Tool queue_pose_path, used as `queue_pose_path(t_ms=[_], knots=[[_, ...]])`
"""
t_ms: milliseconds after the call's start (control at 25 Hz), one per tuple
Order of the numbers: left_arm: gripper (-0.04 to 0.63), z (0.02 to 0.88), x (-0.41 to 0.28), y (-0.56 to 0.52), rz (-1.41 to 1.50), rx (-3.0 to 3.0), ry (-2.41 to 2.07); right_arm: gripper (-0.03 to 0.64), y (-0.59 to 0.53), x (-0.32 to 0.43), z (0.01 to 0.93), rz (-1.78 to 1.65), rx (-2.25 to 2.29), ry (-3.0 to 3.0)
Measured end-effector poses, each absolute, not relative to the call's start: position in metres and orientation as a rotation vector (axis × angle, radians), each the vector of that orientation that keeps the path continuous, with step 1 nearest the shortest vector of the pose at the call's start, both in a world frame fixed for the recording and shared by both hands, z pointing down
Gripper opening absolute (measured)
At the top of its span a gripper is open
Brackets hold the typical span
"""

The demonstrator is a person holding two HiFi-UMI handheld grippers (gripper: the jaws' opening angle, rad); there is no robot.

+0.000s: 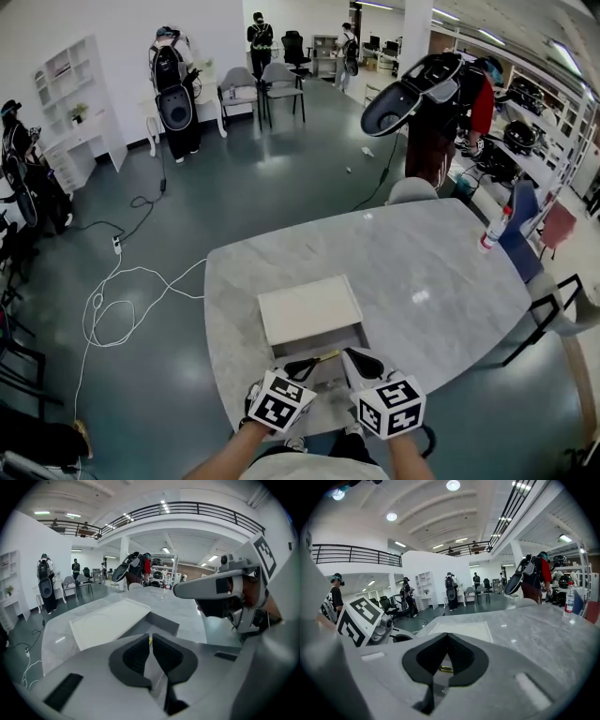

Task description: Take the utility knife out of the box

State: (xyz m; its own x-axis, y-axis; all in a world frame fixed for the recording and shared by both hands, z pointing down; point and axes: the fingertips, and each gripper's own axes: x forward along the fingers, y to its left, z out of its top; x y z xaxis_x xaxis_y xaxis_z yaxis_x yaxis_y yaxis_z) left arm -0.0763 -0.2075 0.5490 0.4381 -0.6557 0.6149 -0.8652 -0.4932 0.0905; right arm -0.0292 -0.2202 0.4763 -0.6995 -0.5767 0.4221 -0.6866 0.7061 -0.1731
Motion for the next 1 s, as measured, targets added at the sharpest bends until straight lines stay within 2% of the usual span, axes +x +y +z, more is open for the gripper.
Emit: queue_pose_path(t_ms=[1000], knots=[[0.032, 0.598, -0.053, -0.238, 1.104, 2.167, -1.298, 0.005, -0.269, -0.019, 0.498, 0.427, 0.486, -2.665]])
